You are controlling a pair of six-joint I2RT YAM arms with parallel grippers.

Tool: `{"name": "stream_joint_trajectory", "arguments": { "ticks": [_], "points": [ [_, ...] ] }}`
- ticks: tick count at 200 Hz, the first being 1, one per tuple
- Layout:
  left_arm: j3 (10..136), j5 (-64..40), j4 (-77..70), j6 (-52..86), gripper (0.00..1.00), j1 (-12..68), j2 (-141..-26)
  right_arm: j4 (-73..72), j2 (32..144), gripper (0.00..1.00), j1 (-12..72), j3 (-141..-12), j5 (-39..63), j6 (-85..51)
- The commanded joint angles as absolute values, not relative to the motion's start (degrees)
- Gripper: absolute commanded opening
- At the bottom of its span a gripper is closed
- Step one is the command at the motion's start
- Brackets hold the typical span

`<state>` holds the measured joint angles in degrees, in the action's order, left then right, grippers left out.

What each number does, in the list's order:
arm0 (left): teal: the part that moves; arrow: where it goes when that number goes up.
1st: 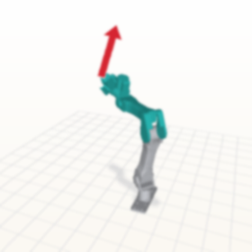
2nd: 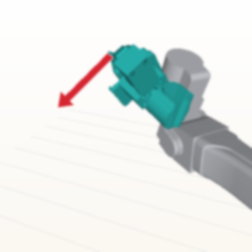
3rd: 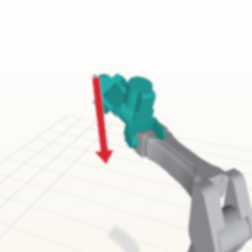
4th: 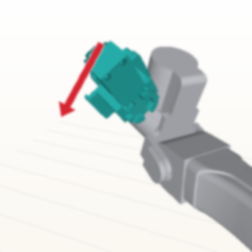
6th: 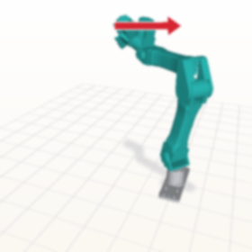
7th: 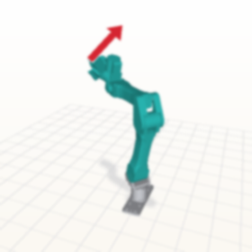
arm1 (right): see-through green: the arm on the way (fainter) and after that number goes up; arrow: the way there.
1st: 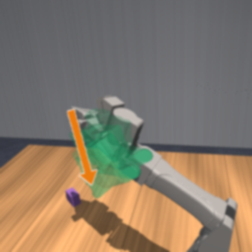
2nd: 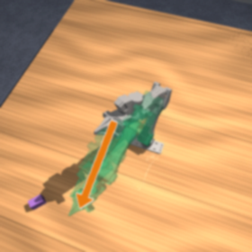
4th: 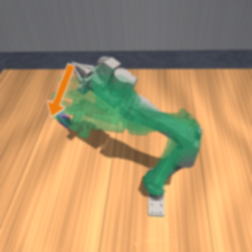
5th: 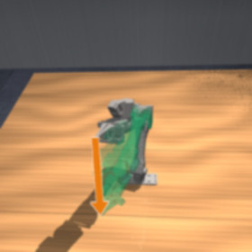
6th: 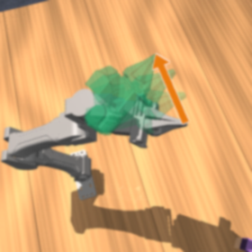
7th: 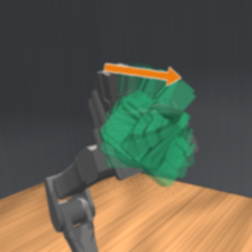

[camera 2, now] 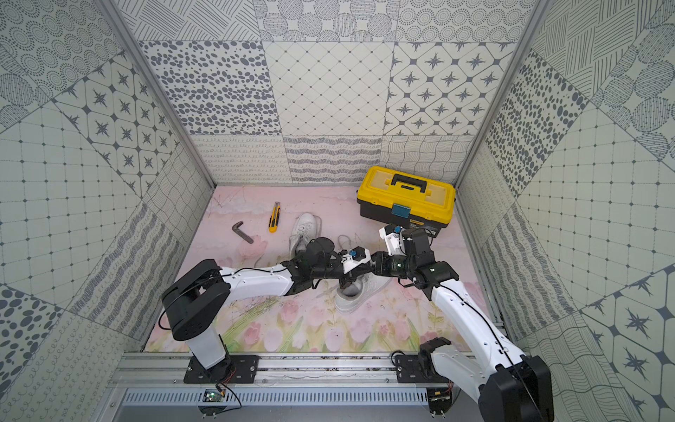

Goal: Tie the shoes
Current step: Wrap the shoelace around the shoelace.

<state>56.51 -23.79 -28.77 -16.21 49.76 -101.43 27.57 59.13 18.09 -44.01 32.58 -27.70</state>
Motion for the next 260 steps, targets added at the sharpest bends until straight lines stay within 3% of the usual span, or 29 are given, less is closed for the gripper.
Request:
{"name": "stream_joint_trajectory", "arguments": {
  "ticks": [1, 7, 21, 26, 51, 80, 131, 165, 260],
  "points": [
    [57.1, -24.4, -27.9, -15.6, 0.0, 49.6, -100.8, 27.4, 59.4, 0.06, 18.3, -43.5, 28.2, -27.4],
    [57.0, -24.2, -27.8, -15.6, 0.0, 49.6, -100.7, 27.7, 59.3, 0.0, 18.3, -43.5, 27.4, -27.2],
    [56.8, -24.1, -27.3, -15.7, 0.02, 49.4, -100.1, 28.7, 59.2, 0.0, 18.3, -43.5, 24.7, -27.1],
    [56.7, -24.1, -26.8, -15.8, 0.06, 49.3, -99.7, 29.2, 59.1, 0.0, 18.3, -43.5, 23.9, -26.9],
    [56.5, -23.3, -20.8, -16.0, 0.47, 48.9, -96.2, 32.1, 59.6, 0.0, 18.3, -43.4, 19.5, -26.2],
    [53.7, -21.3, -12.9, -13.6, 0.63, 47.4, -88.4, 32.0, 60.3, 0.0, 18.3, -42.3, 19.8, -25.9],
    [42.2, -16.7, -4.1, -0.4, 0.68, 46.7, -75.0, 31.0, 60.4, 0.0, 18.3, -43.1, 21.0, -25.0],
    [34.4, -18.9, -6.5, 8.4, 0.68, 47.0, -70.1, 31.1, 61.1, 0.0, 18.3, -43.6, 21.2, -24.8],
    [36.1, -25.7, -14.2, 10.7, 0.66, 52.5, -79.0, 31.1, 61.1, 0.0, 18.3, -44.0, 20.9, -25.0]
  ]
}}
